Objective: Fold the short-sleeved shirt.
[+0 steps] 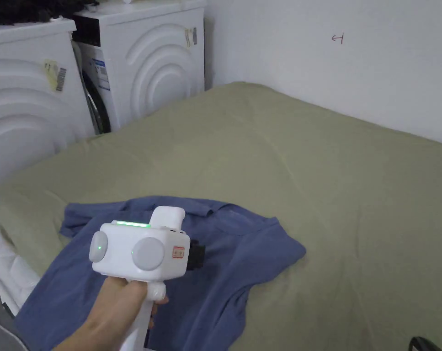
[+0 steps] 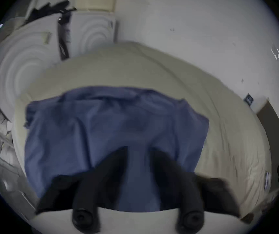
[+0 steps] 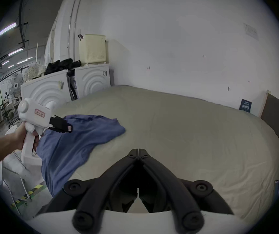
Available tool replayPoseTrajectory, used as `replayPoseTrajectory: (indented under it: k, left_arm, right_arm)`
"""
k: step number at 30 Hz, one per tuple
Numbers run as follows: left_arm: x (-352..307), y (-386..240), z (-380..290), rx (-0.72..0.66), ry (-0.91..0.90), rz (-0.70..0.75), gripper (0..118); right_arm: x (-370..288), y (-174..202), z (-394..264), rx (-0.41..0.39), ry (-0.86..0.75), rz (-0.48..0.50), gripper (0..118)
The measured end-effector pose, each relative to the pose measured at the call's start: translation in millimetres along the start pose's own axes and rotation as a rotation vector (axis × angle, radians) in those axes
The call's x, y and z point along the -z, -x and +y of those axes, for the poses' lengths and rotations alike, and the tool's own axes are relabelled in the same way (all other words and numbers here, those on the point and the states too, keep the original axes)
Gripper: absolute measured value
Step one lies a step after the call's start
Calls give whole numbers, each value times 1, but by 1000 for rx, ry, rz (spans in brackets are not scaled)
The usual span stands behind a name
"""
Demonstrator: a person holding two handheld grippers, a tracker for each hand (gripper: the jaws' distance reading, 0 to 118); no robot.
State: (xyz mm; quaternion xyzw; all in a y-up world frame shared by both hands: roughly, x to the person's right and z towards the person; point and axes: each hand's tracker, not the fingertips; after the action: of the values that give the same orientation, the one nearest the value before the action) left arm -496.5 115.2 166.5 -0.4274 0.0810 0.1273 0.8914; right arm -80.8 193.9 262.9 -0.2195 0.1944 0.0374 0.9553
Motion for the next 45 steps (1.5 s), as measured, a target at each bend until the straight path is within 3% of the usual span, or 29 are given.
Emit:
replayPoseTrajectory:
  k: [1,3,7,10,11,12,13,16,24,30,34,40,45]
  left_arm:
    - [11,-3,-1,35,43,3,112]
    - [27,-10,-5,87,132,21,112]
    - [43,-15,-15,56,196,66,109]
    - [37,-24,-16,109,149,117,87]
    - [31,-25,-15,111,113,104,87]
    - [25,-28,-13,130,90,116,69]
    - [21,-29,-10,122,76,124,0]
    - [7,-46,-6,121,93,128,1]
    - [-70,-119,32,235,-134,53,1]
    - [-117,-262,46,464,-201,-180,1]
    - [-132,-374,29,542,-200,-392,1]
    - [-101,-500,-26,611,-81,-605,1]
    - [-13,-555,-87,618,140,-588,1]
  right_arm:
    - [0,-3,-3,2,9,-4,0]
    - [-1,-9,-9,17,35,-21,0]
    - [-10,-19,-15,41,50,-32,0]
    - [-22,-27,-18,39,52,-45,0]
    - [-28,-30,-18,41,51,-52,0]
    - [-33,-33,-19,46,50,-58,0]
    - [-39,-36,-20,57,47,-67,0]
    - [-62,-49,-23,85,34,-90,0]
    - [-128,-97,-43,151,5,-207,0]
    - [-171,-130,-56,194,-14,-306,0]
    - [-197,-152,-65,227,-13,-378,0]
    - [-215,-185,-79,262,8,-465,0]
    - [-211,-211,-94,294,45,-505,0]
